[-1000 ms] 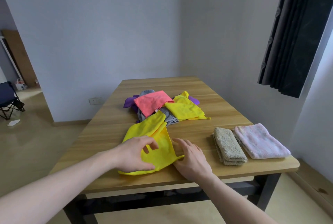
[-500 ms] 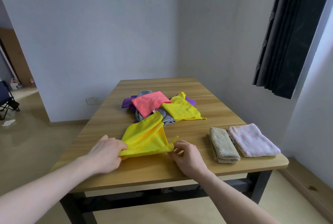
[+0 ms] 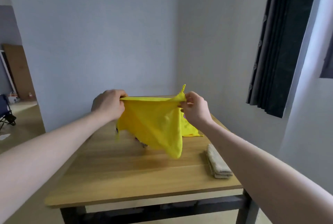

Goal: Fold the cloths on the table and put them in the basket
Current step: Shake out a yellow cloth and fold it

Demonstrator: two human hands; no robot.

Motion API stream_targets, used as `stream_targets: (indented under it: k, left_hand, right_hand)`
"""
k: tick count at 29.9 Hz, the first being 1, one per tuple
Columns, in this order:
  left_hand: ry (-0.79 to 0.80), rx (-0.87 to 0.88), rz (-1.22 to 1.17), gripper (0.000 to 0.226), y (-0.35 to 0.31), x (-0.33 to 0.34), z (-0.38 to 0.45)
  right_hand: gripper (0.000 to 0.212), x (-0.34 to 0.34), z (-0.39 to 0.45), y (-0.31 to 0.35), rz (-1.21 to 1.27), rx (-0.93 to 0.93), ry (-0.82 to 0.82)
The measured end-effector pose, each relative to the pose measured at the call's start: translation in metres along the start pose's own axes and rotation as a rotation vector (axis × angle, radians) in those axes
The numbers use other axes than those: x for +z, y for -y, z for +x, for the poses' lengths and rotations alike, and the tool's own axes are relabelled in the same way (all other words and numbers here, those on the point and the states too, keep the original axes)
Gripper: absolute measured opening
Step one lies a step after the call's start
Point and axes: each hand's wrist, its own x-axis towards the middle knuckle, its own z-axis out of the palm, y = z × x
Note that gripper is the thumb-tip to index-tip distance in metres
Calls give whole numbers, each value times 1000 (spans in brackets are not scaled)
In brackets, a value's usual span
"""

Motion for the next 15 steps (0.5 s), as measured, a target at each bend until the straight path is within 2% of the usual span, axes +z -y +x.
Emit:
stream_targets:
  k: [3, 6, 8, 10, 12, 15]
  left_hand:
    - [-54, -47, -82, 27, -8, -20, 18]
    - [-112, -29, -104, 15, -15, -38, 25]
    - [-142, -2, -103, 20, -20, -49, 24]
    - [-155, 35, -104, 26, -23, -58, 20]
    - [-102, 75, -128, 33, -25, -63, 17]
    - [116, 165, -193, 39, -34, -70, 9]
  right_hand:
    - [26, -25, 10, 30, -5, -29, -56]
    - [22, -51, 13, 48, -118, -61, -75]
    - [19, -66, 11, 55, -185, -52, -69]
    - [31, -79, 10, 60, -233, -20, -31]
    - [31, -89, 7, 64, -294, 22, 26]
    - [20, -101, 0, 64, -413, 77, 146]
